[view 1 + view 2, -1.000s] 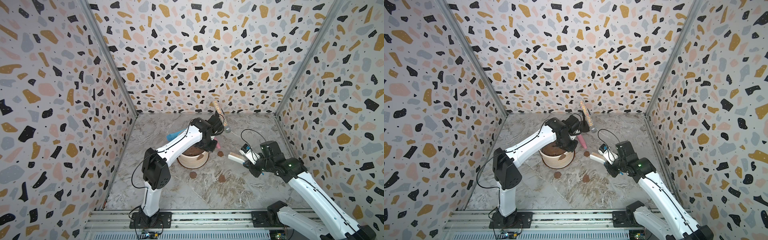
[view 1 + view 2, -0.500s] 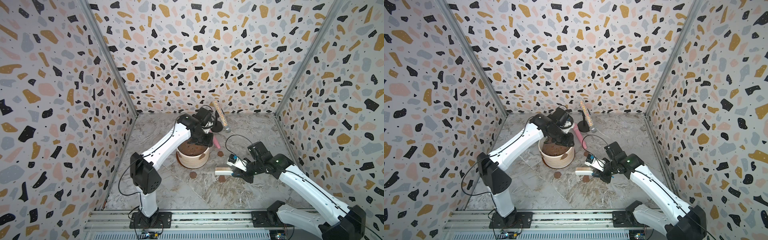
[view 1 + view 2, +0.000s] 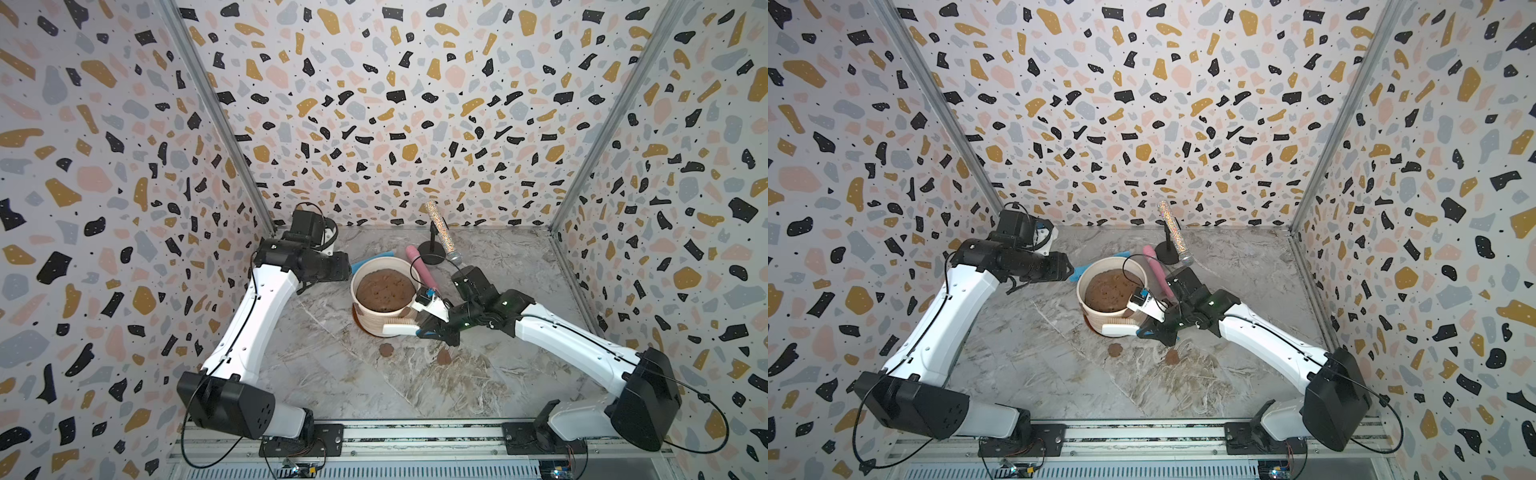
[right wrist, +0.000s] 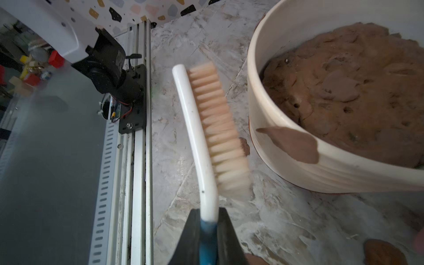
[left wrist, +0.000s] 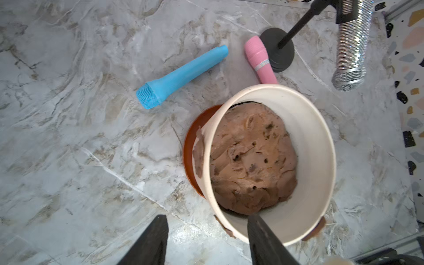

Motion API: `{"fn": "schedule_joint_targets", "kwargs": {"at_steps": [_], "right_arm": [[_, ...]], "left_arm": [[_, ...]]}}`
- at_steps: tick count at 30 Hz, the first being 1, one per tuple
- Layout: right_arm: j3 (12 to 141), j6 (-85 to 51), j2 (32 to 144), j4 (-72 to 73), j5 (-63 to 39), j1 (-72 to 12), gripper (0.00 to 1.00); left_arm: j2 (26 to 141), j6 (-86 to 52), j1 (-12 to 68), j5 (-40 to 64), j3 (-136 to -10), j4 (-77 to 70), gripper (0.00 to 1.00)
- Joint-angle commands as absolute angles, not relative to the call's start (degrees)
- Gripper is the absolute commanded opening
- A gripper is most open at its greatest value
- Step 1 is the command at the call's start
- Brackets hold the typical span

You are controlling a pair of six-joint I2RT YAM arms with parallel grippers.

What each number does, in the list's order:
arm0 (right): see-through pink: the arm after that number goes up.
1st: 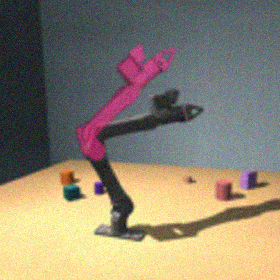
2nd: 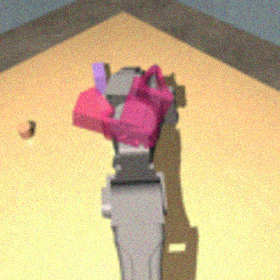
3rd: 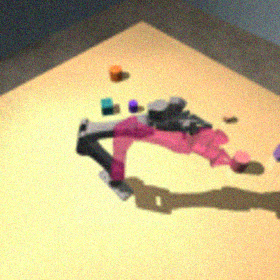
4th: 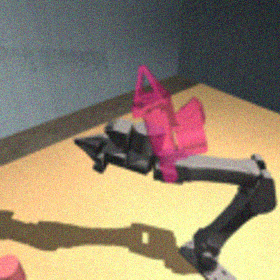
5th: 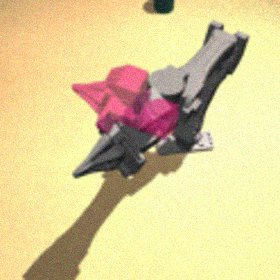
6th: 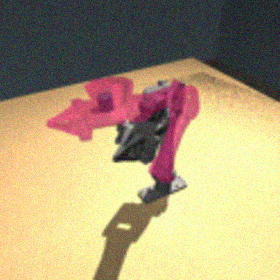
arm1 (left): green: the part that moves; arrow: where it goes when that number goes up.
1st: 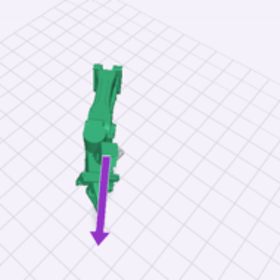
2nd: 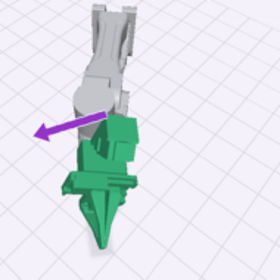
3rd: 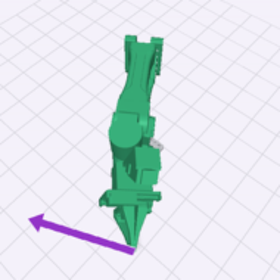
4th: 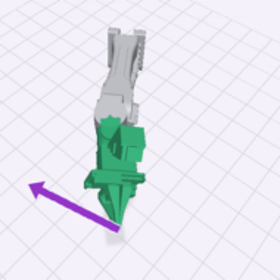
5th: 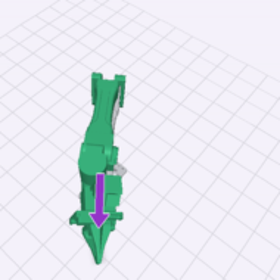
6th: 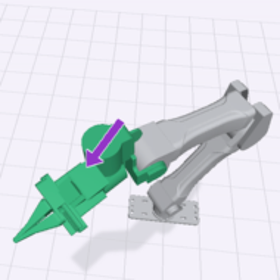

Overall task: Scrub the dried mud off the ceramic pot
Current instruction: Brush off the soil from the pot, then rotate the pot on the tray.

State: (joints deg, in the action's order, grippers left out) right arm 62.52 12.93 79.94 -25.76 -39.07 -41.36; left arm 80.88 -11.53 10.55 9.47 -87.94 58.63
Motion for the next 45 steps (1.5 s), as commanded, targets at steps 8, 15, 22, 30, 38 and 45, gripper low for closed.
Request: {"fn": "schedule_joint_targets", "kwargs": {"at_steps": [8, 15, 22, 30, 38, 45], "right_arm": [[57.6, 4.5, 76.3, -25.0, -41.4, -33.0, 0.00], [51.1, 4.0, 71.1, -25.2, -39.8, -31.9, 0.00], [48.1, 5.3, 66.5, -29.9, -37.0, -31.7, 0.00], [51.8, 9.8, 59.5, -43.4, -38.2, -31.6, 0.00], [57.7, 13.0, 55.8, -48.8, -30.8, -31.6, 0.00], [57.5, 10.8, 53.7, -43.1, -23.2, -31.6, 0.00]], "left_arm": [[78.7, -10.0, 10.4, 12.2, -85.8, 54.9, 0.60], [78.6, -9.8, 10.4, 13.0, -84.6, 54.2, 0.58], [78.2, -9.1, 10.4, 13.1, -83.7, 53.6, 0.58], [77.4, -6.4, 10.5, 15.4, -81.8, 52.7, 0.58], [79.6, 26.3, 17.7, 28.6, -86.3, 66.9, 0.63], [86.0, 46.6, 29.7, 12.4, -89.8, 76.1, 0.80]]}}
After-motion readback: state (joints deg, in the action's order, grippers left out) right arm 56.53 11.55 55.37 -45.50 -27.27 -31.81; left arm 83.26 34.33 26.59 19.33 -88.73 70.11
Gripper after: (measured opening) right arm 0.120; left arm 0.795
